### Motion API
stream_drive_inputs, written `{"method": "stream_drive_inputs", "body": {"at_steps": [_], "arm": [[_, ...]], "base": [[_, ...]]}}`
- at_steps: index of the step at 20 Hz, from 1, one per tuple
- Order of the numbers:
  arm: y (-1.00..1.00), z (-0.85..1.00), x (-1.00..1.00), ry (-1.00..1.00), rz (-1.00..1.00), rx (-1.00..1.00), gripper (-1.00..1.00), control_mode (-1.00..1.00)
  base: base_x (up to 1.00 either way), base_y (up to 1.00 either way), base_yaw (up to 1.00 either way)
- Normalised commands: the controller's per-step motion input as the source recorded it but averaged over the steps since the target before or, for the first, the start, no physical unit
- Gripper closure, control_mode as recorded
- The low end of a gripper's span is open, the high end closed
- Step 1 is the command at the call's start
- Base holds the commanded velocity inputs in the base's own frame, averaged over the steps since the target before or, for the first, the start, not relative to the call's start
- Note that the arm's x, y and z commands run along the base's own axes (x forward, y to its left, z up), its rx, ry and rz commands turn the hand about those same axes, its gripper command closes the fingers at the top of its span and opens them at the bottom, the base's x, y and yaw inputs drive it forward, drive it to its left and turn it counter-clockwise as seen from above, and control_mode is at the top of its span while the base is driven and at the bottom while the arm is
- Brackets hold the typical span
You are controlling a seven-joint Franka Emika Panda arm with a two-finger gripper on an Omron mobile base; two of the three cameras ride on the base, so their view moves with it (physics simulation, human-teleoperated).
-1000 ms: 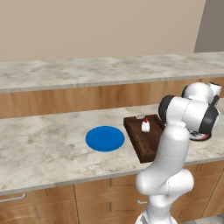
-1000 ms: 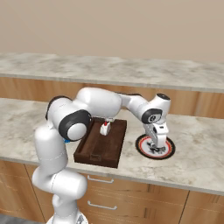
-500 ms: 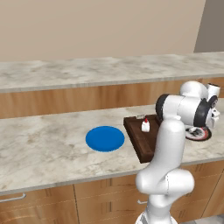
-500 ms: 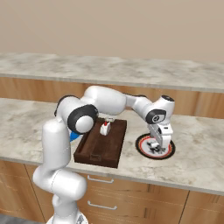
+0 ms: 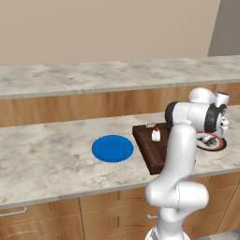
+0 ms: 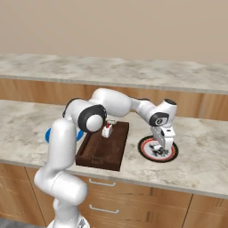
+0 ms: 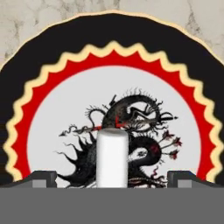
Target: Move the dessert items from the plates to the tray.
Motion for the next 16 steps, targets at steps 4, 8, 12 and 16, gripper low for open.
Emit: {"method": "stream_drive_inputs", "body": {"at_steps": [4, 8, 12, 16], "arm": [[-0.01, -0.24, 0.2, 0.02, 0.0, 0.0, -1.0, -1.0], [-0.09, -0.17, 0.07, 0.01, 0.0, 0.0, -1.0, -1.0], [-0.2, -0.04, 0.0, 0.0, 0.0, 0.0, -1.0, -1.0], [-0.11, -0.01, 0.0, 0.0, 0.0, 0.0, -1.0, -1.0]], "base": [[0.0, 0.0, 0.0], [0.0, 0.0, 0.0], [0.0, 0.0, 0.0], [0.0, 0.0, 0.0]]}}
